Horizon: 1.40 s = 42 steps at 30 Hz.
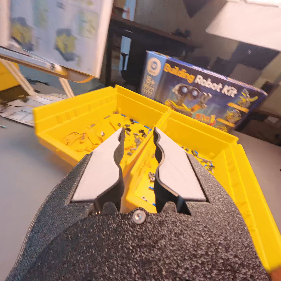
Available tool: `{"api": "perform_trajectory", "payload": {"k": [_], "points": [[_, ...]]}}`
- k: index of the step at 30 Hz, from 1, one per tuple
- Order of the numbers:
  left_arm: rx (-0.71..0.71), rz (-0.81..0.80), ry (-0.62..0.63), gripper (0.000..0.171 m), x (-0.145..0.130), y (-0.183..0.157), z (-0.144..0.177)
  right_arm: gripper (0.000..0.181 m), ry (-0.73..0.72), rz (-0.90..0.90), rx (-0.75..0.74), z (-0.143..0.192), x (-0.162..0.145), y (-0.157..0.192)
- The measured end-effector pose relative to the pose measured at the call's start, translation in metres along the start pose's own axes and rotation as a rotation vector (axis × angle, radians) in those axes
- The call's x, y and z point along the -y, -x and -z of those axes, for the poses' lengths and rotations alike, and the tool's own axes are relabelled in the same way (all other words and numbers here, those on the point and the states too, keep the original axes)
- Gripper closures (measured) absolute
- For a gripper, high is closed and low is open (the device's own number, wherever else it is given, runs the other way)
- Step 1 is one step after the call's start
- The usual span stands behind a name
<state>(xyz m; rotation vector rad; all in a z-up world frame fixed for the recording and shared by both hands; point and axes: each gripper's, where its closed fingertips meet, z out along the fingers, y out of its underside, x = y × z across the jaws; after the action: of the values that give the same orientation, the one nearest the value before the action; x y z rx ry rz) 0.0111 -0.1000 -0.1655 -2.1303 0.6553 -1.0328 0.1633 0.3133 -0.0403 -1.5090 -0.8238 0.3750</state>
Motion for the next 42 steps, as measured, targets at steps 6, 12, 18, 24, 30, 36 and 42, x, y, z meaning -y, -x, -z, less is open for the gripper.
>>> {"api": "perform_trajectory", "payload": {"k": [6,12,18,24,30,36,42], "points": [[-0.049,0.016,0.124,0.149,-0.02,-0.008,-0.015,0.146,0.049,-0.111,0.971,0.084,0.031,0.236],[-0.036,-0.122,0.104,0.157,-0.014,-0.016,-0.015,0.148,0.247,-0.073,1.539,0.167,-0.01,0.378],[0.0,-0.186,0.041,0.164,-0.002,-0.018,-0.008,0.162,0.324,-0.025,1.63,0.181,-0.028,0.405],[-0.004,-0.191,0.028,0.164,-0.001,-0.019,-0.008,0.167,0.293,-0.01,1.636,0.183,-0.027,0.404],[-0.015,-0.182,0.02,0.164,0.0,-0.02,-0.009,0.174,0.266,0.007,1.657,0.188,-0.028,0.407],[-0.013,-0.183,-0.073,0.162,0.014,-0.022,-0.009,0.174,0.224,-0.044,1.665,0.188,-0.024,0.409],[-0.003,-0.16,-0.103,0.165,0.02,-0.021,-0.007,0.174,0.166,-0.032,1.649,0.187,-0.02,0.406]]}}
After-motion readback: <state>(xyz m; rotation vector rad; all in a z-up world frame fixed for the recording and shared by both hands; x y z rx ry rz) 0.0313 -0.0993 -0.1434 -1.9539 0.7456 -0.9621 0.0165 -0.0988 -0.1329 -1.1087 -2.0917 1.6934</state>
